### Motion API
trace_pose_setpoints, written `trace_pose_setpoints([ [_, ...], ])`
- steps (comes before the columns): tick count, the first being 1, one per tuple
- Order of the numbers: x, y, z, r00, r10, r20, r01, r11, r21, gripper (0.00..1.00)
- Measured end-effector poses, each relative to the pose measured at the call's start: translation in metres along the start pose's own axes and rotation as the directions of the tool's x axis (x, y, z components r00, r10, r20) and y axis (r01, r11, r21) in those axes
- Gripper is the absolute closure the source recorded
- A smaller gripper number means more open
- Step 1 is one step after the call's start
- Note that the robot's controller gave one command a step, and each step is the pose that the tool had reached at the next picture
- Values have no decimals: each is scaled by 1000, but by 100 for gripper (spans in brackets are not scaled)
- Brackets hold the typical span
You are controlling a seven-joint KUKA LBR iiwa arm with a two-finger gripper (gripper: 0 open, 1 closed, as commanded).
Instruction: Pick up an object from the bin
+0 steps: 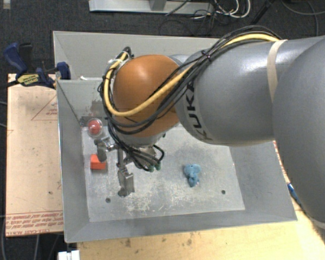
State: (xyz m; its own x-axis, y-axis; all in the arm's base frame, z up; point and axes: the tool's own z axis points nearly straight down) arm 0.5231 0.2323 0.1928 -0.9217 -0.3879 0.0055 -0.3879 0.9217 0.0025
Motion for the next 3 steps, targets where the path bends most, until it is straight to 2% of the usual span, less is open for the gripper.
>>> trace_pose_setpoints([
  [1, -100, -75, 75, 999, -49, 9, 49, 999, 4, 0],
  [2, -124, -30, 124, 998, -65, 12, 65, 998, 0, 0],
  [3, -90, -40, 25, 982, 190, 14, -190, 982, -1, 0],
])
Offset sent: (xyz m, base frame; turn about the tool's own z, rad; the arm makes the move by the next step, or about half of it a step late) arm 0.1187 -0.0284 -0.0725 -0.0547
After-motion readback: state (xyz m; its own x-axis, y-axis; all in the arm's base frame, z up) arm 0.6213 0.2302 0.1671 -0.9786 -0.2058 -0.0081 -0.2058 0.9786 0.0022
